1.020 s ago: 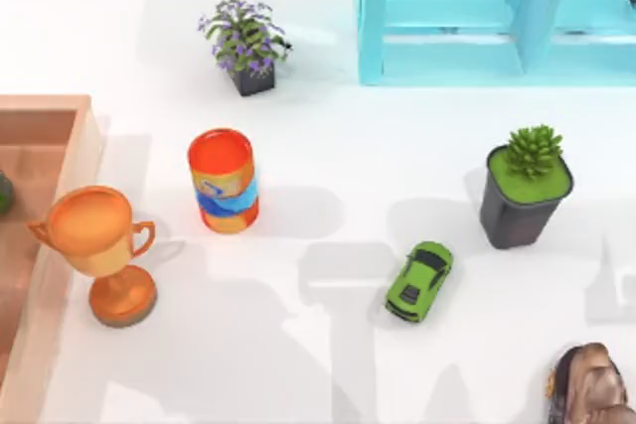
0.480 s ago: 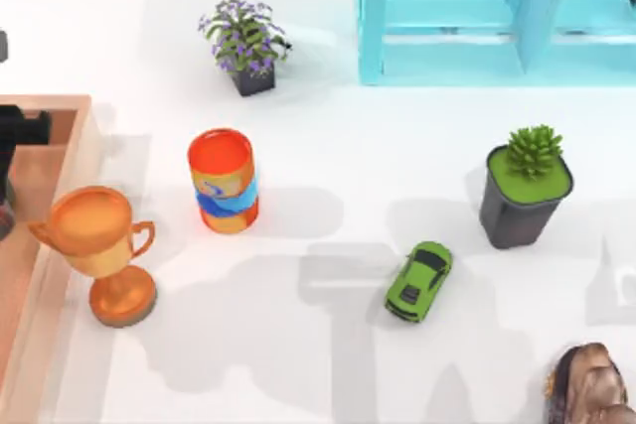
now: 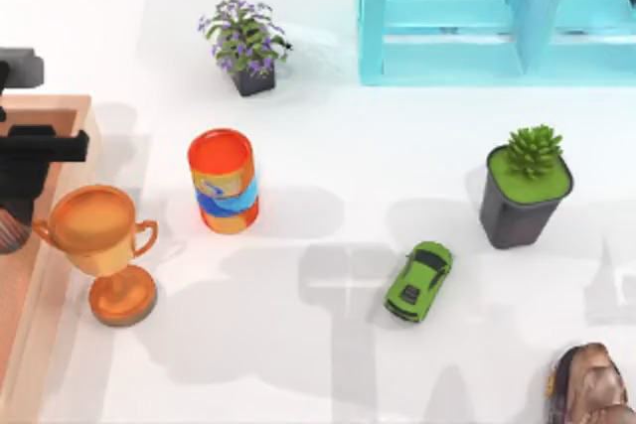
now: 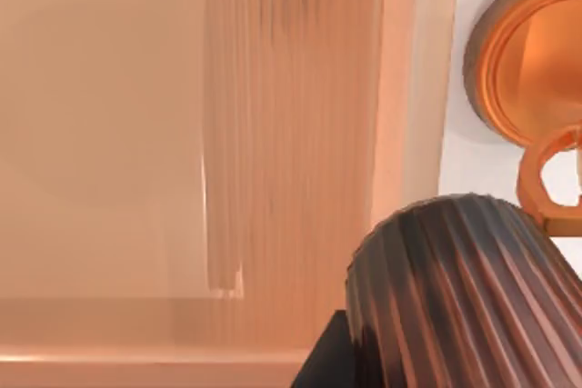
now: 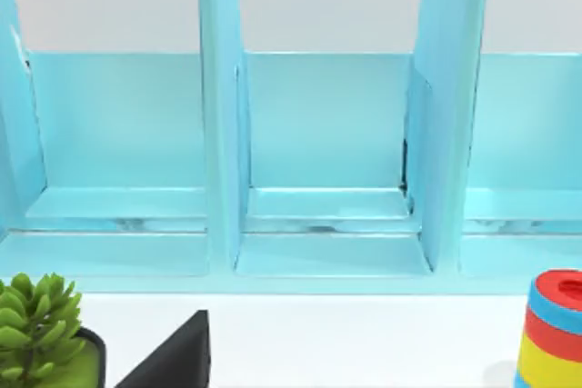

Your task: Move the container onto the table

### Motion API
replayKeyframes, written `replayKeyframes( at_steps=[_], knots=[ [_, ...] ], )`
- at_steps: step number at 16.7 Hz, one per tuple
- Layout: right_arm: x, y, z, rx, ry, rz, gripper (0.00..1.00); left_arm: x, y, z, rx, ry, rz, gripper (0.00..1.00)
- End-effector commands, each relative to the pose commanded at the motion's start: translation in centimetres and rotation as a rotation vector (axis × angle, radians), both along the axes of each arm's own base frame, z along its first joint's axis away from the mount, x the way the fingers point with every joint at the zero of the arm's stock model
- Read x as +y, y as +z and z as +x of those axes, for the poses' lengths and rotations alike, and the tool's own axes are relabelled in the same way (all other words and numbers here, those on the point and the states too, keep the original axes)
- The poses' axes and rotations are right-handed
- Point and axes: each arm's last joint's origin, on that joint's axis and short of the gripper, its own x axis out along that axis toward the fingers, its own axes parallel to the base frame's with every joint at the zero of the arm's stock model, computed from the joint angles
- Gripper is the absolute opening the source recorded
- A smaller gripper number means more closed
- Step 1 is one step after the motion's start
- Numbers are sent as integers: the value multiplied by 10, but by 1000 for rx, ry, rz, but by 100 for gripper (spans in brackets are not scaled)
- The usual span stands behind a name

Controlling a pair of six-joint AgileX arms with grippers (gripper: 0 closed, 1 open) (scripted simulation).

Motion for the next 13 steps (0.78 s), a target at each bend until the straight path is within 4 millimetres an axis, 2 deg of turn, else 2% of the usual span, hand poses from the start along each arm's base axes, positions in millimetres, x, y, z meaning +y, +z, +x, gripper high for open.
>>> replayKeyframes(
  at_steps=[3, 6, 8, 10, 11, 13],
  knots=[
    [0, 0, 0, 0, 0, 0, 100, 1, 7, -1, -25, 7, 1, 0],
    [0, 0, 0, 0, 0, 0, 100, -12, 38, 0, -137, 8, -14, 0],
    [0, 0, 0, 0, 0, 0, 100, -38, 62, 7, -216, -16, -56, 0],
    [0, 0, 0, 0, 0, 0, 100, -74, 84, 13, -276, -46, -121, 0],
    [0, 0, 0, 0, 0, 0, 100, -94, 92, 14, -288, -60, -157, 0],
    [0, 0, 0, 0, 0, 0, 100, -139, 92, 15, -256, -75, -213, 0]
  ],
)
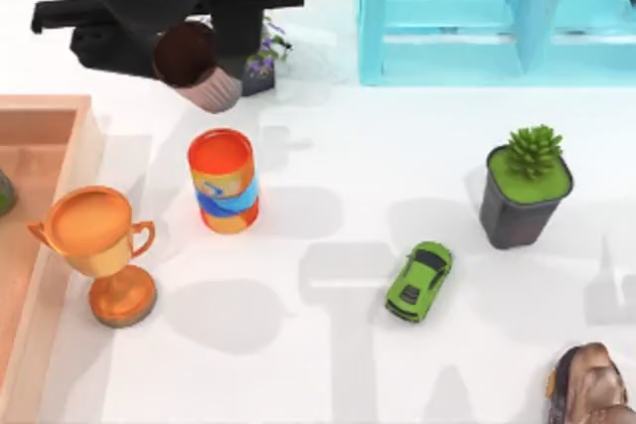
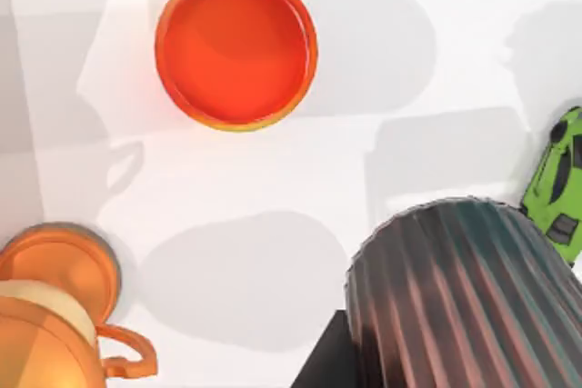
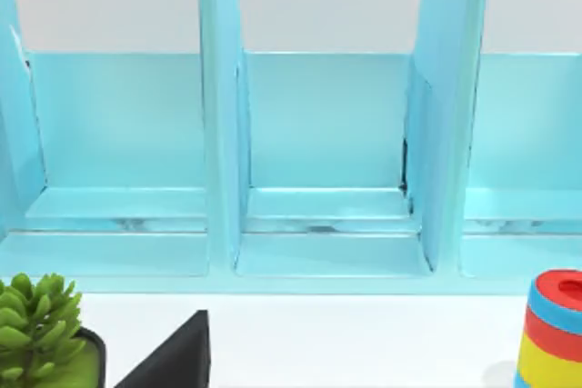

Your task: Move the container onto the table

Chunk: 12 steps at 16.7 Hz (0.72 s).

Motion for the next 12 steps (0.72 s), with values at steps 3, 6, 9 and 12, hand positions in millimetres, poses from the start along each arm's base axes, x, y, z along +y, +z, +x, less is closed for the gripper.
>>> replayKeyframes(
  at_steps=[3, 6, 9, 12],
  knots=[
    [0, 0, 0, 0, 0, 0, 100, -66, -24, -7, 128, -4, -12, 0],
    [0, 0, 0, 0, 0, 0, 100, -115, -64, -21, 274, 24, 51, 0],
    [0, 0, 0, 0, 0, 0, 100, -143, -98, -38, 383, 46, 128, 0],
    [0, 0, 0, 0, 0, 0, 100, -157, -114, -47, 432, 52, 172, 0]
  ],
)
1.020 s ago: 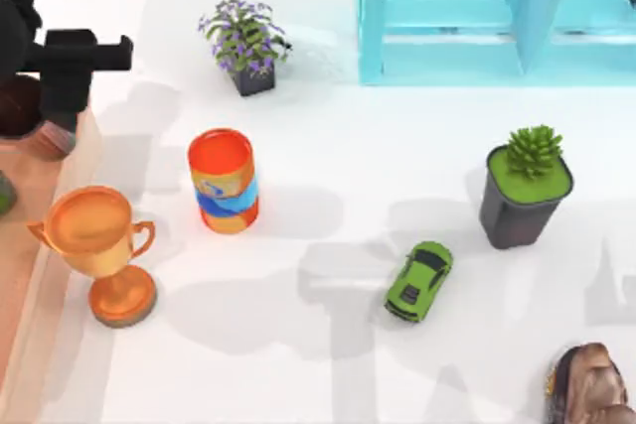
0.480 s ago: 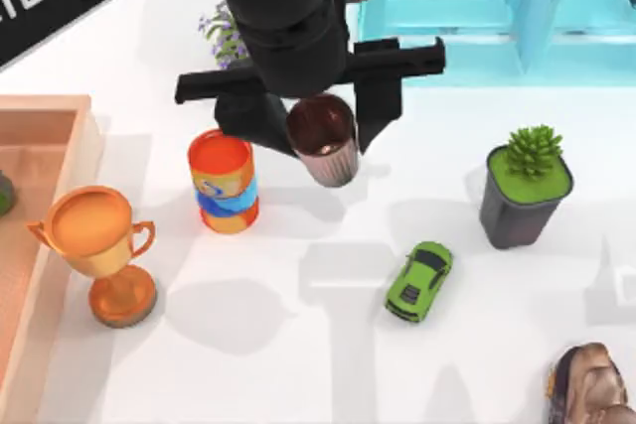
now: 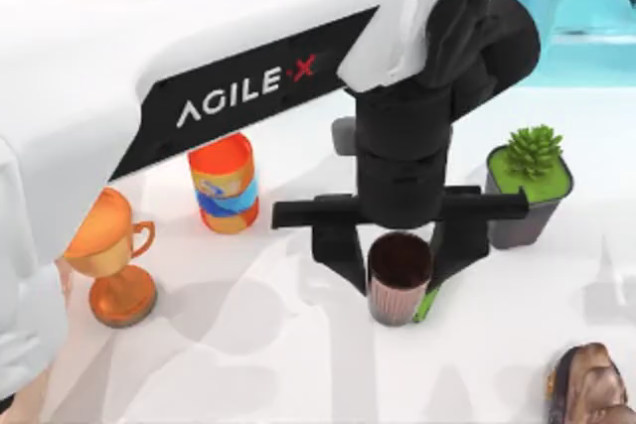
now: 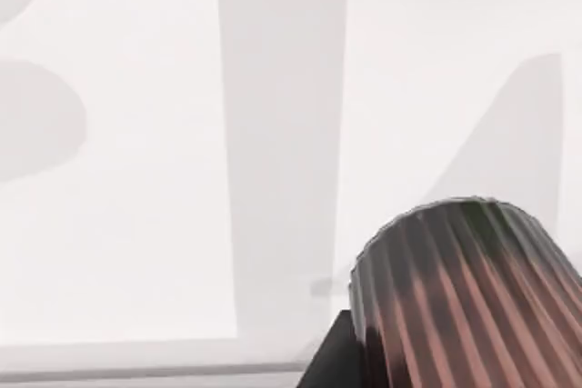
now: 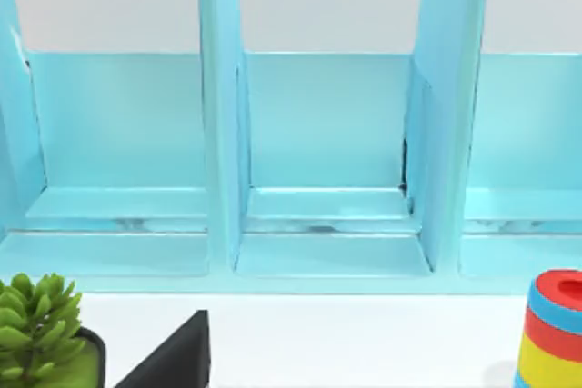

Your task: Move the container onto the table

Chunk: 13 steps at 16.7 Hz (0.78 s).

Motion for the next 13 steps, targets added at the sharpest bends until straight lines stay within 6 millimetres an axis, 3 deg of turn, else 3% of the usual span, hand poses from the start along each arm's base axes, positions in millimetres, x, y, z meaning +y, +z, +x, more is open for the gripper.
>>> replayKeyframes(
  at_steps=[6, 13],
  knots=[
    [0, 0, 0, 0, 0, 0, 100, 0, -4, 0, -4, -2, -2, 0],
    [0, 0, 0, 0, 0, 0, 100, -3, -56, -11, 0, -8, -3, 0]
  ],
)
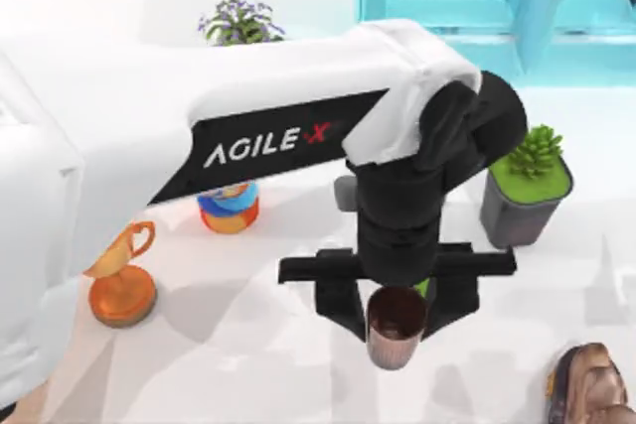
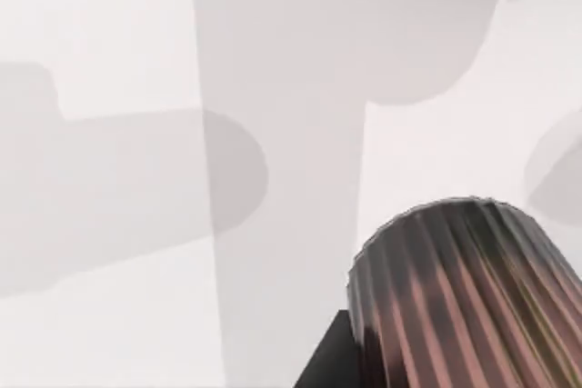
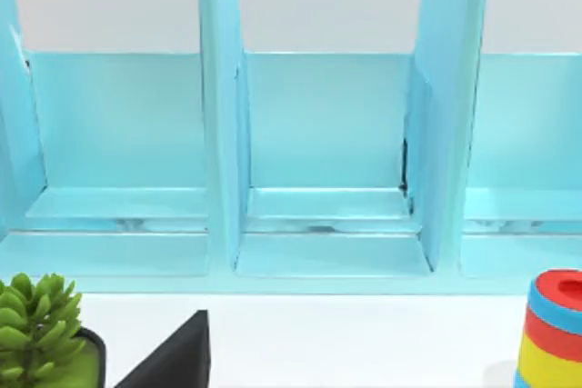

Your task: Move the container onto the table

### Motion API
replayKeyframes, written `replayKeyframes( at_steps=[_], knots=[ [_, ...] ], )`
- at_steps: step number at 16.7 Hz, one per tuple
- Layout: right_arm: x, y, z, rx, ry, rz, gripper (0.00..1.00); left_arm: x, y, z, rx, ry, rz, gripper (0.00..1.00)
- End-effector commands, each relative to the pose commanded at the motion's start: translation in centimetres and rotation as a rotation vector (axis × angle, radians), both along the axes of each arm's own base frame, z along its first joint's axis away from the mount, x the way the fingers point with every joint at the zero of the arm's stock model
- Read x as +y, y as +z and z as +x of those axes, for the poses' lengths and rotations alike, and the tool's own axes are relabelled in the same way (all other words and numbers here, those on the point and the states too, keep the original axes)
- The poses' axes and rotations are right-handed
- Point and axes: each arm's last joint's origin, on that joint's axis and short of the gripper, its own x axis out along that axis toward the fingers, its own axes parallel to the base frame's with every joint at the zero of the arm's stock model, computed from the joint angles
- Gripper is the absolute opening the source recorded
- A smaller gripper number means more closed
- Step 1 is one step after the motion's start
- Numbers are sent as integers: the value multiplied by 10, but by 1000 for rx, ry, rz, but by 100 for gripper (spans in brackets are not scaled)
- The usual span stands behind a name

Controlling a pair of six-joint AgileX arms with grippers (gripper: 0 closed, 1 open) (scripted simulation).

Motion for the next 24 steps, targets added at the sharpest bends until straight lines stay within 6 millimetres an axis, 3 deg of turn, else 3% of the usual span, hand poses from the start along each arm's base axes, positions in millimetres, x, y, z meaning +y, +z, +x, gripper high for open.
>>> replayKeyframes(
  at_steps=[5, 18, 24],
  knots=[
    [0, 0, 0, 0, 0, 0, 100, 1, -8, -1, 0, 8, 3, 0],
    [0, 0, 0, 0, 0, 0, 100, 1, -8, -1, 0, 8, 3, 98],
    [0, 0, 0, 0, 0, 0, 100, 1, -8, -1, 0, 8, 3, 100]
  ],
)
